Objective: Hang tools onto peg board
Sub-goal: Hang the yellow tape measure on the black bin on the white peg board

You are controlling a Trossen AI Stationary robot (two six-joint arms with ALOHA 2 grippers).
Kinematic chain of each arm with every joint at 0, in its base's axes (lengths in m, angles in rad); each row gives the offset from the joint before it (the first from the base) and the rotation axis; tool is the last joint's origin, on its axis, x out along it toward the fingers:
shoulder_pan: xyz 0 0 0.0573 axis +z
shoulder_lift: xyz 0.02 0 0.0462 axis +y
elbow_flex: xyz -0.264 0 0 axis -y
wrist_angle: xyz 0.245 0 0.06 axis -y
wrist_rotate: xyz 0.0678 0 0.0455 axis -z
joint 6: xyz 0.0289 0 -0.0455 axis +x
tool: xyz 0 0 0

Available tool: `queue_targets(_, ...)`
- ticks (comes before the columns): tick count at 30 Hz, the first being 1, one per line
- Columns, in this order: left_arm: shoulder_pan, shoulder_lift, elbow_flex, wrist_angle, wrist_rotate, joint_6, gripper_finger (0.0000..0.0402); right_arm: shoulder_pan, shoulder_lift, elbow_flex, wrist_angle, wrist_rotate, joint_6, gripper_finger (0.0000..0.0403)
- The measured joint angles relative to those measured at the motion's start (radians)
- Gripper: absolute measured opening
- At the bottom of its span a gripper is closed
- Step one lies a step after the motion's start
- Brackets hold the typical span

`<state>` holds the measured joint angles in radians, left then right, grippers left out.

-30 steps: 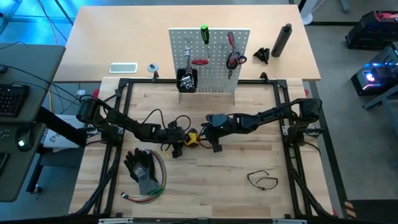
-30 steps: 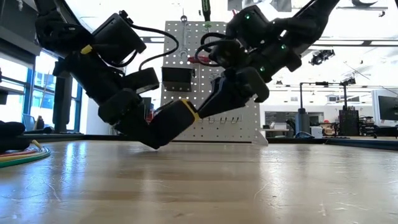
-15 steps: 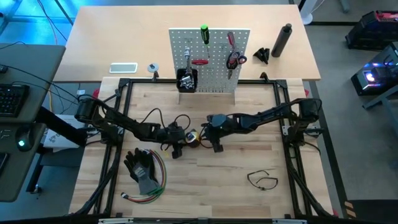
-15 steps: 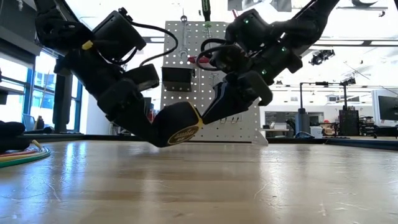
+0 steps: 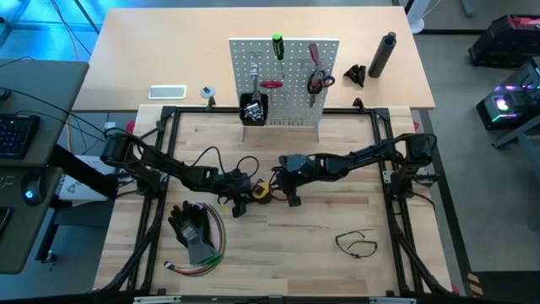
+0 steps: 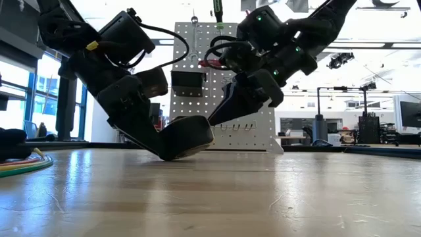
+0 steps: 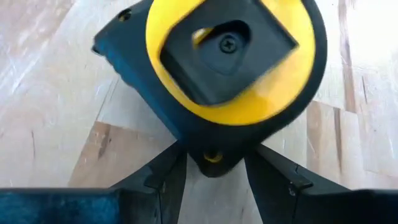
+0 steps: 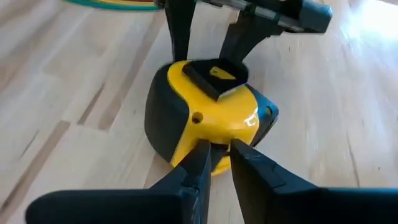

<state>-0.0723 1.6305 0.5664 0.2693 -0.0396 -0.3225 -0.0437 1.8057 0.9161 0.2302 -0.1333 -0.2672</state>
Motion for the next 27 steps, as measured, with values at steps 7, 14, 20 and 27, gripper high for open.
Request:
queue_targets(7, 0.0, -0.001, 0.039, -0.105, 0.024, -0.025, 0.0154, 0.006, 0.0, 0.061, -0.03, -0.022, -0.023, 0.0055)
queue_targets(14, 0.0, -0.021, 0.117, -0.33, -0.047, 0.002, 0.0154, 0.005, -0.007, 0.101, -0.168, 0.023, -0.074, 0.0055)
queue_targets(20, -0.04, -0.126, 0.13, -0.417, -0.193, 0.042, 0.0154, 0.005, -0.037, 0.104, -0.266, 0.022, -0.136, 0.0055)
queue_targets(27, -0.151, -0.143, 0.13, -0.286, -0.366, 0.201, 0.0154, 0.003, -0.035, 0.091, -0.305, 0.004, -0.23, 0.0068)
